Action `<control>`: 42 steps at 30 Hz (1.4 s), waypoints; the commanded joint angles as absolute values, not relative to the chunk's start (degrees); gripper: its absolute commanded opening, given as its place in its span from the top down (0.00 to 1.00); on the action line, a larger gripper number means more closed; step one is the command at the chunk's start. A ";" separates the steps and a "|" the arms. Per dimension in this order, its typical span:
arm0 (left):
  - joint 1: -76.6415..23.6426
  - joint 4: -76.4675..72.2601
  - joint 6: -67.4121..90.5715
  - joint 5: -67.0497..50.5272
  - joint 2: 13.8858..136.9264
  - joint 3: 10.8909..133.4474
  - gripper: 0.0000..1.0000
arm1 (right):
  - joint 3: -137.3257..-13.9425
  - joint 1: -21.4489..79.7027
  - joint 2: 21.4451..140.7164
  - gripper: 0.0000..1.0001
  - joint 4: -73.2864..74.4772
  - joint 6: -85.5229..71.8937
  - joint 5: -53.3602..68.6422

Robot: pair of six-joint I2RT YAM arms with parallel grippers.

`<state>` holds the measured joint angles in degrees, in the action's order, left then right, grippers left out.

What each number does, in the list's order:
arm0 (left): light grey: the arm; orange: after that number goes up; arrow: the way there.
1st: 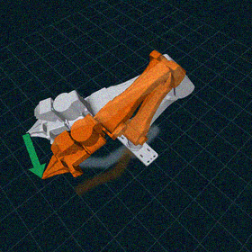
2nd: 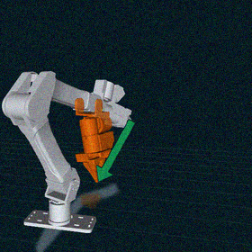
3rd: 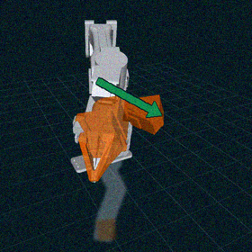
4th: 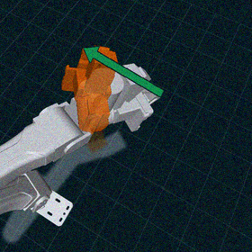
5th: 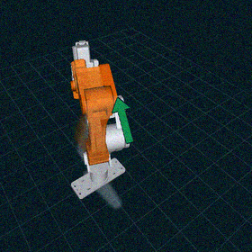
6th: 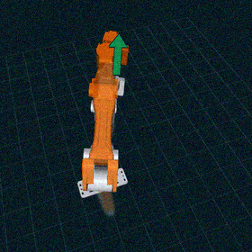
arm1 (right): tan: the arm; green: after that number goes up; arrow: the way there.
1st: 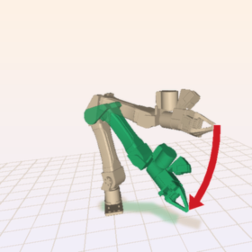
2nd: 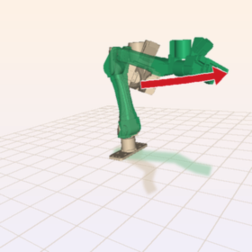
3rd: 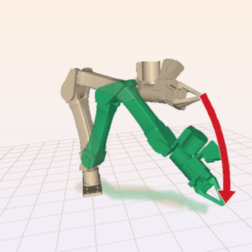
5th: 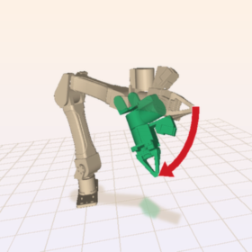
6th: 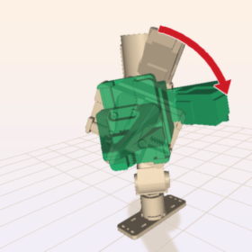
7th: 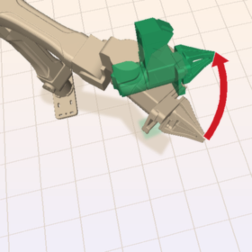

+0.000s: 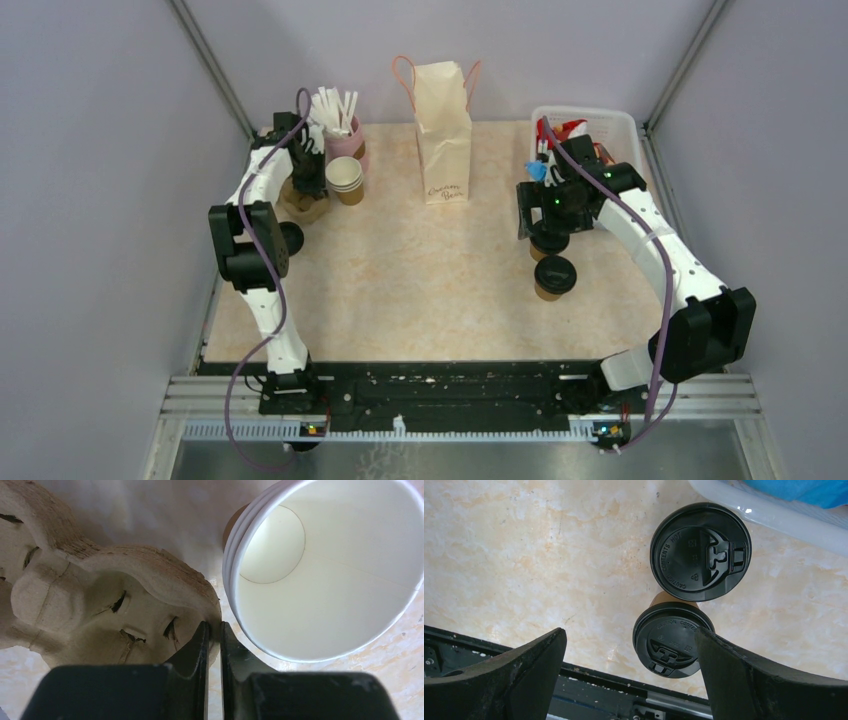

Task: Pack the takeout coffee

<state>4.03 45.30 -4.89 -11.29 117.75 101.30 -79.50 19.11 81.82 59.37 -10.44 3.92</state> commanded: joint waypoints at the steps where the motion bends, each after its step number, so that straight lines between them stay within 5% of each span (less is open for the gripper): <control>1: 4.11 44.74 -5.80 -11.56 115.71 103.76 0.97 | -80.30 19.69 79.92 0.01 58.38 -9.58 3.24; 42: 8.59 49.50 -3.63 -23.26 118.74 105.26 0.94 | -80.19 20.12 79.66 0.01 58.46 -9.40 2.99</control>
<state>8.27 48.29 -3.97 -20.97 117.89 103.31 -79.50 19.49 81.69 59.37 -10.04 3.68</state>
